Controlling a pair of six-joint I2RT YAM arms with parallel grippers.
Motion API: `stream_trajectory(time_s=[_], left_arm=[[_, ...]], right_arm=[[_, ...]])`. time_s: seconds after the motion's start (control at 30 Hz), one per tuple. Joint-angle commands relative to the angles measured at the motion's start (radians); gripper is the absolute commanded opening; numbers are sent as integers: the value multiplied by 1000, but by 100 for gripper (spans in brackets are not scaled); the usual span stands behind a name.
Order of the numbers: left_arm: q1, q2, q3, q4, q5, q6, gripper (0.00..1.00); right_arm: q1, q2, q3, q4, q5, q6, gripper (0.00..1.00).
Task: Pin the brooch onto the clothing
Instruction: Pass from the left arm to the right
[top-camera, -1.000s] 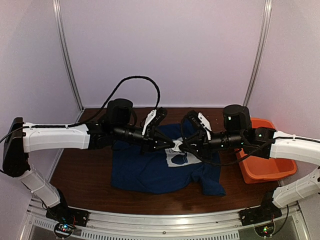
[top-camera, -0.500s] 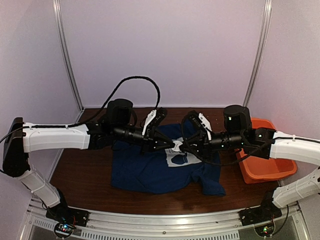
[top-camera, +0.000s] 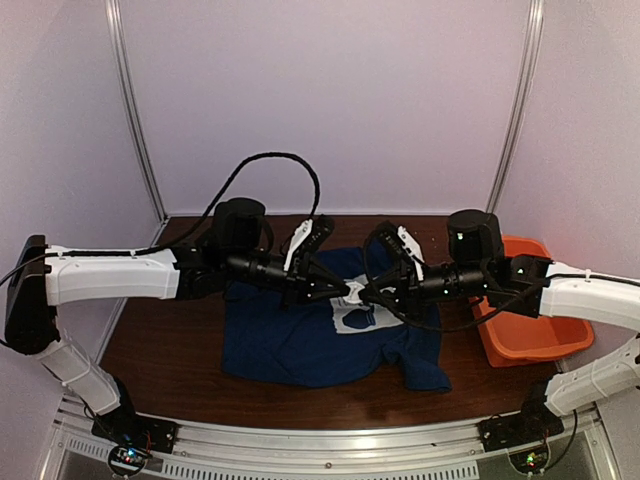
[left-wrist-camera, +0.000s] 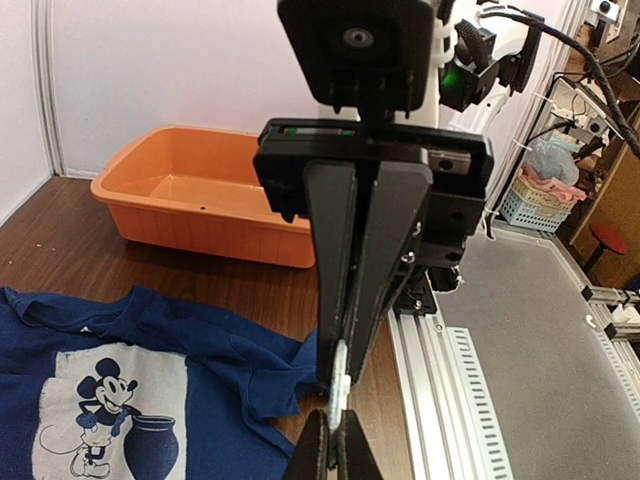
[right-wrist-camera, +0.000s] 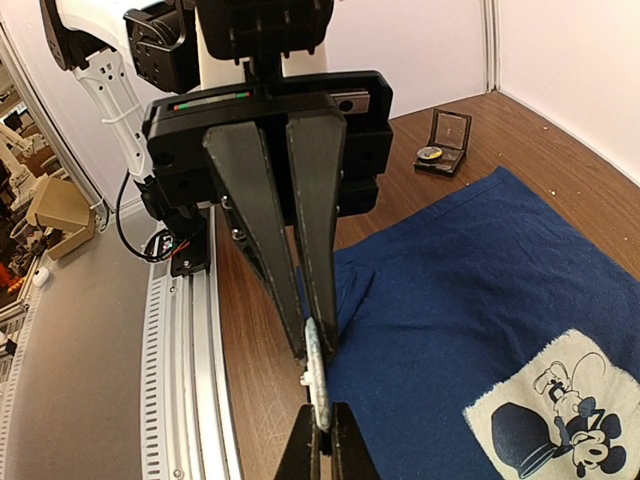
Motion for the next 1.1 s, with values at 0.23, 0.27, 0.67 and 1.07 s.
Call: stream_trajectory(time_s=[0.23, 0.27, 0.67, 1.07], left_arm=[[18, -32, -8, 67, -30, -33, 34], [21, -34, -10, 73, -34, -38, 39], [27, -79, -56, 118, -103, -49, 90], [29, -107, -75, 132, -166, -51, 98]], right_arm=[[-8, -56, -10, -23, 48, 2, 0], [-8, -59, -10, -27, 56, 1, 0], [-24, -72, 2, -43, 104, -1, 0], [-36, -105, -4, -25, 172, 6, 0]])
